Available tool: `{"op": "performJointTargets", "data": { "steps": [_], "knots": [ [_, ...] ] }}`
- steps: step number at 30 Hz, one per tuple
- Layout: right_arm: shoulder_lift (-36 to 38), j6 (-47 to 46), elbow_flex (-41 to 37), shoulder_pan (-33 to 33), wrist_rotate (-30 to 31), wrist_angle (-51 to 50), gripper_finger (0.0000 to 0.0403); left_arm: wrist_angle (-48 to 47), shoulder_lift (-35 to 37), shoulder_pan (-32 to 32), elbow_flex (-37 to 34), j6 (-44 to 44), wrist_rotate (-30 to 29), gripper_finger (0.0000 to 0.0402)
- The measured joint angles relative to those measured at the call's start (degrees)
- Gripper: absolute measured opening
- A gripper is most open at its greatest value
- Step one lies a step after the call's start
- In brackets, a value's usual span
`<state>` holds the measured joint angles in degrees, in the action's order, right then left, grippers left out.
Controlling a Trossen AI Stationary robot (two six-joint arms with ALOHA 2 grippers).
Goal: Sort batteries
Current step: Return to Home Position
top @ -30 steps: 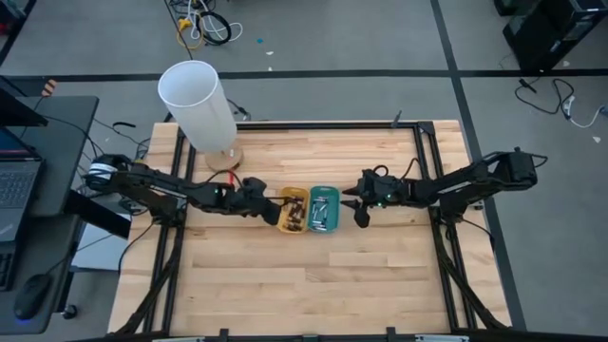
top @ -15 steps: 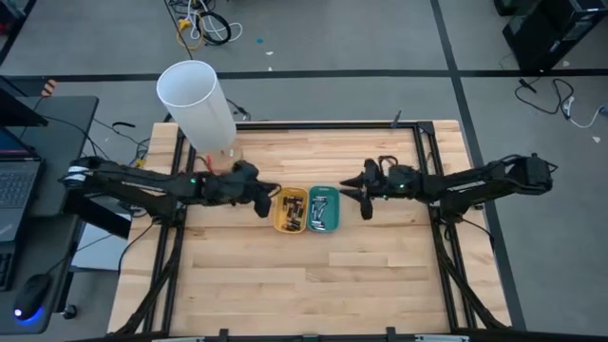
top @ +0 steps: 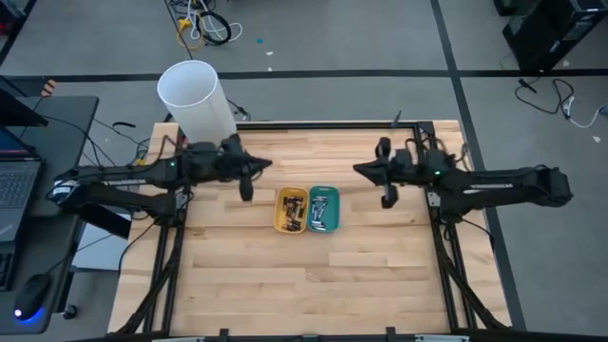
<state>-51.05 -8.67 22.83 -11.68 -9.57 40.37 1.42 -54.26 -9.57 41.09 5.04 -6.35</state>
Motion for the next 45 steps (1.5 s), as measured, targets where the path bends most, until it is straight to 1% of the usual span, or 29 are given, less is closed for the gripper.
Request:
{"op": "performJointTargets", "data": {
  "steps": [2, 4, 5, 7, 10, 13, 16, 18, 20, 23, 27, 30, 33, 35, 37, 39, 41, 43, 45],
  "knots": [
    [3.11, 0.52, 1.95, 0.02, -0.41, -2.81, 0.0000, -0.23, 2.60, -1.23, 0.09, 0.68, -0.15, 0.0008],
    [7.41, 1.27, 3.21, 0.02, -0.43, -8.09, 0.0000, -0.16, 5.57, -1.80, 0.05, -0.08, -0.01, 0.0008],
    [9.36, 2.03, 4.18, -0.11, -0.45, -10.72, 0.0000, -1.71, 7.56, -1.94, 0.19, -1.07, -0.23, 0.0008],
    [13.89, 4.00, 6.02, -0.30, 0.31, -19.19, 0.0000, -6.08, 11.45, -2.14, 0.07, -4.11, -1.32, 0.0007],
    [20.67, 6.20, 8.73, -0.88, 2.55, -33.17, 0.0000, -14.14, 16.59, -2.20, 0.07, -4.71, -1.87, 0.0007],
    [27.29, 9.53, 10.52, -1.16, 5.84, -47.70, 0.0000, -19.16, 19.94, -1.94, -0.55, -3.76, -0.10, 0.0007],
    [33.16, 9.94, 10.78, -1.20, 11.79, -58.21, 0.0000, -17.84, 22.10, -1.34, -3.56, -1.81, 0.68, 0.0007],
    [36.33, 8.76, 10.77, -1.26, 13.60, -62.22, 0.0000, -16.71, 22.93, -1.12, -5.63, -1.60, 0.66, 0.0009],
    [38.95, 8.01, 10.77, -1.25, 13.64, -63.86, 0.0000, -16.65, 23.89, -0.86, -7.88, -1.73, 1.64, 0.0010],
    [41.75, 8.68, 10.77, -1.20, 13.94, -65.81, 0.0000, -14.50, 25.77, -0.82, -12.41, -1.90, 6.56, 0.0011],
    [43.83, 7.52, 10.77, -1.20, 13.96, -71.59, 0.0000, -6.73, 28.00, -0.82, -21.51, -0.17, 11.87, 0.0012],
    [44.30, 5.87, 10.49, -1.20, 11.77, -72.75, 0.0000, 0.93, 28.92, -0.80, -27.94, 2.01, 12.17, 0.0012],
    [44.39, 5.85, 10.47, -1.20, 11.92, -71.74, 0.0000, 7.05, 29.04, -0.82, -32.28, 2.41, 12.09, 0.0013],
    [44.35, 5.82, 10.42, -1.20, 12.11, -71.04, 0.0000, 8.26, 29.11, -0.82, -33.15, 2.22, 12.09, 0.0013],
    [44.09, 5.27, 10.42, -1.20, 11.74, -70.30, 0.0000, 7.04, 29.10, -0.82, -33.18, 2.56, 12.08, 0.0013],
    [43.19, 4.09, 10.42, -1.20, 10.29, -69.88, 0.0000, 6.57, 29.17, -0.80, -33.24, 2.70, 12.37, 0.0013],
    [41.72, 3.22, 10.38, -1.16, 8.89, -68.79, 0.0000, 6.83, 29.33, -0.75, -33.04, 3.06, 14.00, 0.0013],
    [39.61, 2.85, 10.36, -1.07, 7.77, -66.55, 0.0000, 4.89, 29.40, -0.24, -31.86, 3.35, 15.53, 0.0012],
    [37.19, 2.93, 10.08, -0.75, 7.04, -62.70, 0.0000, 0.45, 29.44, 0.65, -29.58, 2.76, 15.86, 0.0009]
  ]
}}
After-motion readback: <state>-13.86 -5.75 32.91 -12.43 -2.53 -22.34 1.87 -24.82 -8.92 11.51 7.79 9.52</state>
